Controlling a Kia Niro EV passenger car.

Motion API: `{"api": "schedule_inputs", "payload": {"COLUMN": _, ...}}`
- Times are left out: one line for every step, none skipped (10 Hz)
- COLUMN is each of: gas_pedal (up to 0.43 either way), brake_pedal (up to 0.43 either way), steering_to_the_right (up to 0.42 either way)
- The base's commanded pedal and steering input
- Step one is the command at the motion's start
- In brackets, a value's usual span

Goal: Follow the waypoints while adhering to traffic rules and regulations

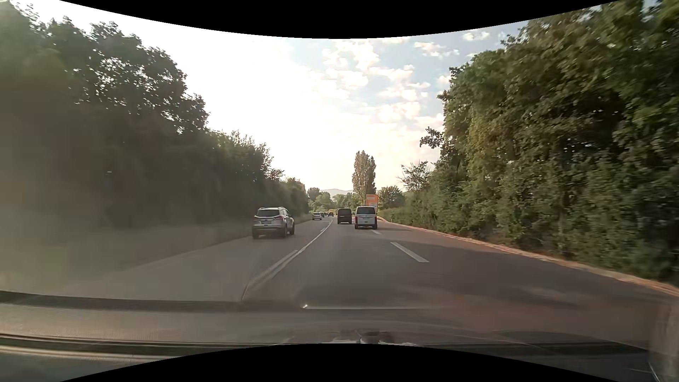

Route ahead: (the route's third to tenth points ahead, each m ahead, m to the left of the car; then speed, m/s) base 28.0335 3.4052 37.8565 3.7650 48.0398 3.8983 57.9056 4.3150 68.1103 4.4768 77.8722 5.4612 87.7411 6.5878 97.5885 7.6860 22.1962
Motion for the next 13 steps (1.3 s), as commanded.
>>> {"api": "schedule_inputs", "payload": {"gas_pedal": 0.22, "brake_pedal": 0.0, "steering_to_the_right": -0.004}}
{"api": "schedule_inputs", "payload": {"gas_pedal": 0.22, "brake_pedal": 0.0, "steering_to_the_right": -0.004}}
{"api": "schedule_inputs", "payload": {"gas_pedal": 0.22, "brake_pedal": 0.0, "steering_to_the_right": -0.004}}
{"api": "schedule_inputs", "payload": {"gas_pedal": 0.22, "brake_pedal": 0.0, "steering_to_the_right": -0.004}}
{"api": "schedule_inputs", "payload": {"gas_pedal": 0.22, "brake_pedal": 0.0, "steering_to_the_right": -0.004}}
{"api": "schedule_inputs", "payload": {"gas_pedal": 0.22, "brake_pedal": 0.0, "steering_to_the_right": -0.004}}
{"api": "schedule_inputs", "payload": {"gas_pedal": 0.22, "brake_pedal": 0.0, "steering_to_the_right": -0.004}}
{"api": "schedule_inputs", "payload": {"gas_pedal": 0.22, "brake_pedal": 0.0, "steering_to_the_right": -0.004}}
{"api": "schedule_inputs", "payload": {"gas_pedal": 0.22, "brake_pedal": 0.0, "steering_to_the_right": -0.004}}
{"api": "schedule_inputs", "payload": {"gas_pedal": 0.22, "brake_pedal": 0.0, "steering_to_the_right": -0.004}}
{"api": "schedule_inputs", "payload": {"gas_pedal": 0.22, "brake_pedal": 0.0, "steering_to_the_right": -0.004}}
{"api": "schedule_inputs", "payload": {"gas_pedal": 0.22, "brake_pedal": 0.0, "steering_to_the_right": -0.004}}
{"api": "schedule_inputs", "payload": {"gas_pedal": 0.22, "brake_pedal": 0.0, "steering_to_the_right": -0.004}}
